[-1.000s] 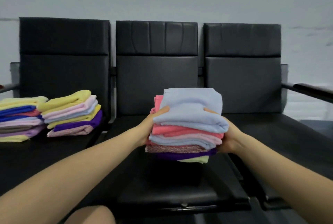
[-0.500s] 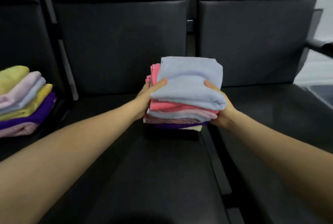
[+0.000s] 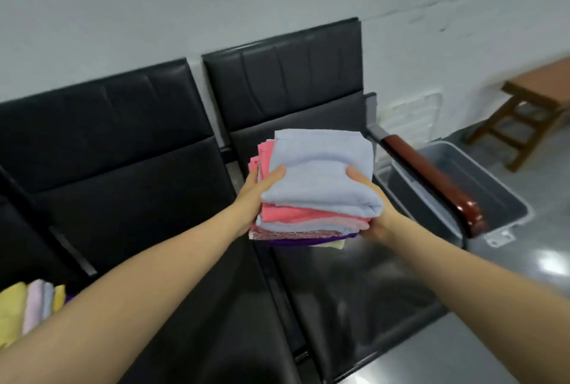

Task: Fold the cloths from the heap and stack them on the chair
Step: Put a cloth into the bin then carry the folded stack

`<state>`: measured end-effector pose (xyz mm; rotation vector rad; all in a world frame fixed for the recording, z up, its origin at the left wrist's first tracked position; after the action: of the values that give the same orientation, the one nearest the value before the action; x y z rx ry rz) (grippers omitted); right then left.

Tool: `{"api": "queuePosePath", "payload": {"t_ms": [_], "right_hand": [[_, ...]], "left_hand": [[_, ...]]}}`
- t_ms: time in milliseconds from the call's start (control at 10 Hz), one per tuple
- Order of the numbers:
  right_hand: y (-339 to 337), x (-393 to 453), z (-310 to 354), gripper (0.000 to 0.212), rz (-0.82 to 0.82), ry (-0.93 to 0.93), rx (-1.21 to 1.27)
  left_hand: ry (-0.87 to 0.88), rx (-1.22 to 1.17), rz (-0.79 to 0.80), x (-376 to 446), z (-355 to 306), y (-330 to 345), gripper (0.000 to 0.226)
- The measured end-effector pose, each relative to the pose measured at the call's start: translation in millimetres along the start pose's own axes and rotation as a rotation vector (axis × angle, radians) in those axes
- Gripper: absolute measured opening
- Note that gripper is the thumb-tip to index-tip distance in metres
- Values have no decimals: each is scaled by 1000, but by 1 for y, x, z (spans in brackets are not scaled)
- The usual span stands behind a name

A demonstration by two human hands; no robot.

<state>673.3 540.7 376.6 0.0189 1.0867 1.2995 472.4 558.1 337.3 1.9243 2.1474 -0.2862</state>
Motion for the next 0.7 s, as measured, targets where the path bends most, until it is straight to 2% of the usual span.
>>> {"api": "queuePosePath", "payload": {"t_ms": [100, 200, 300, 400, 500, 600, 700], "right_hand": [[-38, -45, 101, 31, -415, -683, 1017], [-46, -87, 196, 32, -180, -382, 494], [-79, -79, 253, 48, -108, -150, 146], [-111, -100, 322, 45, -579, -831, 1181], [-156, -115, 353, 31, -1012, -1026, 973], [-157, -76, 382, 28, -799, -854, 1080], [-152, -54, 391, 31, -892, -948, 785]], "left_hand": [[-9, 22, 71, -1, -64, 74, 70], [-18, 19, 173, 1, -120, 164, 73], [-16, 17, 289, 5, -151, 247, 95], [-19, -14, 332, 9, -169, 319, 89], [-72, -48, 331, 23, -173, 366, 104], [-124, -64, 330, 43, -166, 386, 125], [-171, -70, 307, 73, -154, 390, 131]]}}
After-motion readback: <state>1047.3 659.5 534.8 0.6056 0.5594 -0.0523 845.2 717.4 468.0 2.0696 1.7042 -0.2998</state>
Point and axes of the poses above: each hand's wrist, its own x-axis towards the middle knuckle, its own y-axis out of the palm, z = x × y, the point moved 8 cm from there along x, towards the middle knuckle, and after that the axes turned 9 degrees about x, right-handed, at the moved point
